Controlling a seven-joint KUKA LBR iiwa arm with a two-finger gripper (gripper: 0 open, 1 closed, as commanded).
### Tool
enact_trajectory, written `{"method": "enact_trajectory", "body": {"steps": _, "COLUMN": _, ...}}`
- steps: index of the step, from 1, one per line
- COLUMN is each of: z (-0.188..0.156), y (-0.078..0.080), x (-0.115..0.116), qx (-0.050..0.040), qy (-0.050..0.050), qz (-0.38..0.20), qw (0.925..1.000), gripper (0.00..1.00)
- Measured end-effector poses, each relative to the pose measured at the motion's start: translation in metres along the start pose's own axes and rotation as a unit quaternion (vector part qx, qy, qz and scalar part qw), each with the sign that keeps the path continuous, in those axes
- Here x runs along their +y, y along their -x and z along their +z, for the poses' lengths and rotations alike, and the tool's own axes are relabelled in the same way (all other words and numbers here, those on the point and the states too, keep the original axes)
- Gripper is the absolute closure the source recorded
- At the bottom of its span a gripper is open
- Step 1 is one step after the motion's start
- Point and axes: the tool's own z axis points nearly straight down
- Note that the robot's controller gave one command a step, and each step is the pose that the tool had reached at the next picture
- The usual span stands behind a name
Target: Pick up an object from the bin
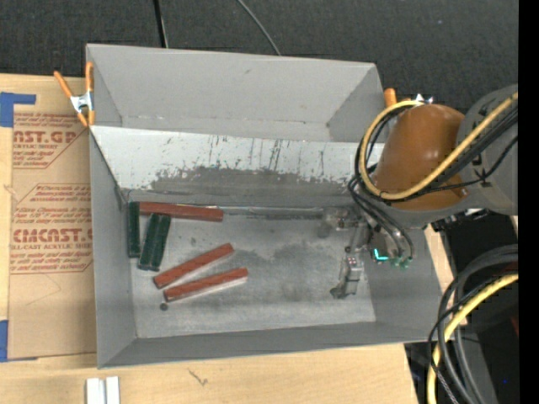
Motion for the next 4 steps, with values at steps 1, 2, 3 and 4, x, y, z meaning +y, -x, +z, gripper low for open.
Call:
{"method": "enact_trajectory", "body": {"steps": 1, "z": -0.004, "y": 0.002, "x": 0.0, "qx": -0.0038, "qy": 0.0, "qz": 0.0, "qw": 1.0, "gripper": 0.0}}
{"method": "enact_trajectory", "body": {"steps": 2, "z": -0.002, "y": 0.004, "x": 0.002, "qx": -0.0049, "qy": -0.001, "qz": 0.0, "qw": 1.0, "gripper": 0.0}}
{"method": "enact_trajectory", "body": {"steps": 3, "z": 0.02, "y": 0.03, "x": 0.033, "qx": -0.0048, "qy": 0.0, "qz": -0.045, "qw": 0.999, "gripper": 0.0}}
{"method": "enact_trajectory", "body": {"steps": 4, "z": 0.024, "y": 0.037, "x": 0.054, "qx": -0.0045, "qy": 0.0, "qz": -0.044, "qw": 0.999, "gripper": 0.0}}
